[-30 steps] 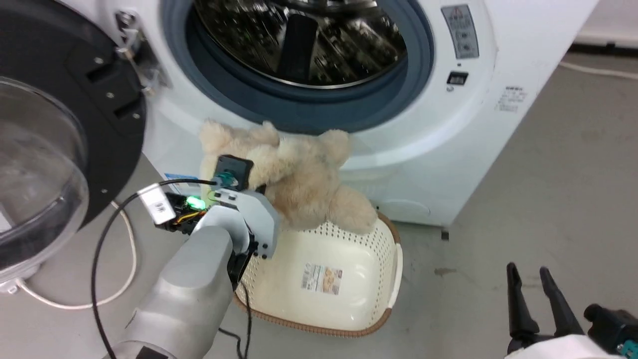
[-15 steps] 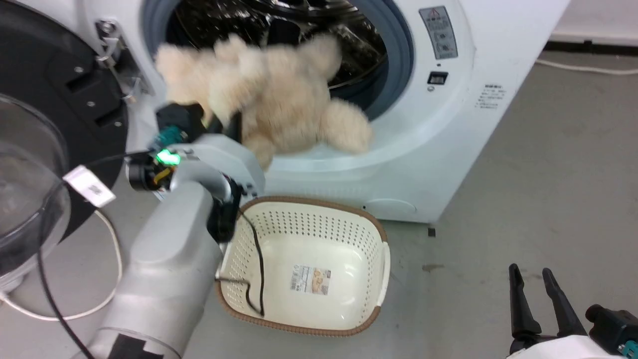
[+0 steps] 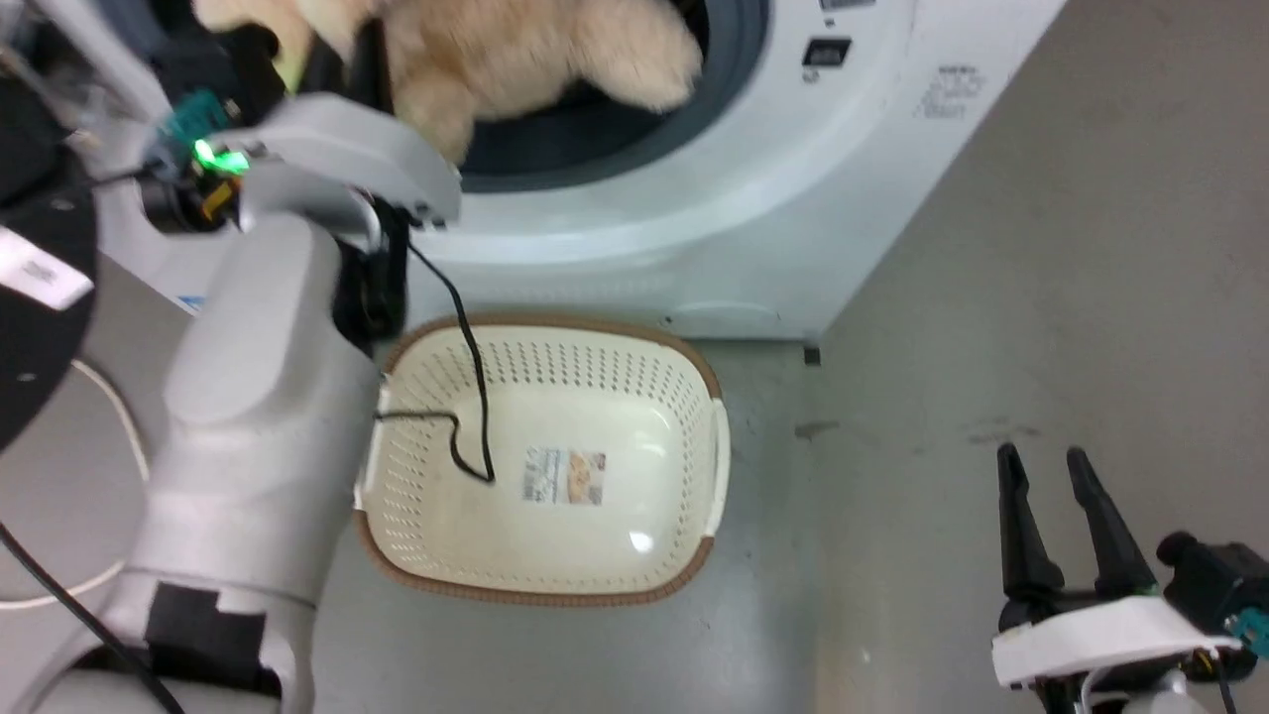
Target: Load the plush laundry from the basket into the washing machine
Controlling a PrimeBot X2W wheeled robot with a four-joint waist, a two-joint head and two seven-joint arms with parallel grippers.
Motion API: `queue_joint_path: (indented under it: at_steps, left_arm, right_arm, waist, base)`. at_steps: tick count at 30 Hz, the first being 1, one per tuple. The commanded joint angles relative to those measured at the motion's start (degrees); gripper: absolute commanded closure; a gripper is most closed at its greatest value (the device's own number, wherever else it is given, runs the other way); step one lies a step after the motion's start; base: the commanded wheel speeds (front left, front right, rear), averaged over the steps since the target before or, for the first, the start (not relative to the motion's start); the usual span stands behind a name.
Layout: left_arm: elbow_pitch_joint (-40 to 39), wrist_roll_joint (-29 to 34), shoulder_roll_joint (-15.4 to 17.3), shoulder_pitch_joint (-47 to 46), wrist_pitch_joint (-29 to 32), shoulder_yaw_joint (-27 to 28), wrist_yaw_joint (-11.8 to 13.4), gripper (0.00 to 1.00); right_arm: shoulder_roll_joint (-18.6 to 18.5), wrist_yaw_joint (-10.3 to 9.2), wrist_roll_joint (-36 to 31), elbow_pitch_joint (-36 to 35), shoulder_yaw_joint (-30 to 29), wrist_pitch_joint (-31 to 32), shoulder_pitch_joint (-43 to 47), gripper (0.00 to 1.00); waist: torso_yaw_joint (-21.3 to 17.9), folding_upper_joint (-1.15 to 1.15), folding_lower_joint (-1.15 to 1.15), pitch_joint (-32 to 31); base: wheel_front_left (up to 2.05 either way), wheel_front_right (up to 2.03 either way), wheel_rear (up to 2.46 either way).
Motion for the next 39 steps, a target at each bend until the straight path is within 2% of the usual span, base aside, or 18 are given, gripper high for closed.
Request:
queue_joint_path:
  at_steps: [1,19,30,37,38,39]
  left_arm:
    - [-0.59,0.58,0.55,-1.86,-0.74,0.53,-0.25,1.00]
    - [3.14,7.95,8.22,-23.09,-0.74,-0.12,-2.66,1.00]
    - [7.65,10.73,11.90,-33.01,0.44,-2.16,-3.15,1.00]
    - [10.34,10.08,12.58,-34.92,3.60,-2.02,-2.67,1.00]
    - [10.80,9.75,12.37,-35.39,3.89,-1.98,-2.63,0.13]
    - [10.80,9.75,12.37,-35.39,3.89,-1.98,-2.63,0.13]
  right_arm:
    - [-0.01,-0.04,0.08,-0.47,0.31,-0.24,-1.09,0.00]
    - [-0.01,-0.04,3.74,-5.14,3.58,-0.24,-5.13,0.00]
    - [-0.01,-0.04,5.80,-7.83,5.94,-0.24,-3.96,0.00]
    - [-0.01,-0.04,6.67,-8.75,5.90,-0.24,-3.29,0.00]
    - [-0.01,-0.04,6.72,-8.70,5.86,-0.24,-3.23,0.00]
    - [-0.01,-0.04,6.72,-8.70,5.86,-0.24,-3.23,0.00]
  waist:
    - [-2.43,0.00,-0.01,3.49]
    - [-10.24,0.00,-0.01,19.32]
    - [-15.89,0.00,-0.01,24.12]
    - [-16.34,0.00,-0.01,25.36]
    - [-16.10,0.00,-0.01,25.61]
    - [-16.10,0.00,-0.01,25.61]
  base:
    - [0.00,0.00,0.00]
    - [0.00,0.00,0.00]
    - [0.00,0.00,0.00]
    - [0.00,0.00,0.00]
    - [0.00,0.00,0.00]
    - [0.00,0.00,0.00]
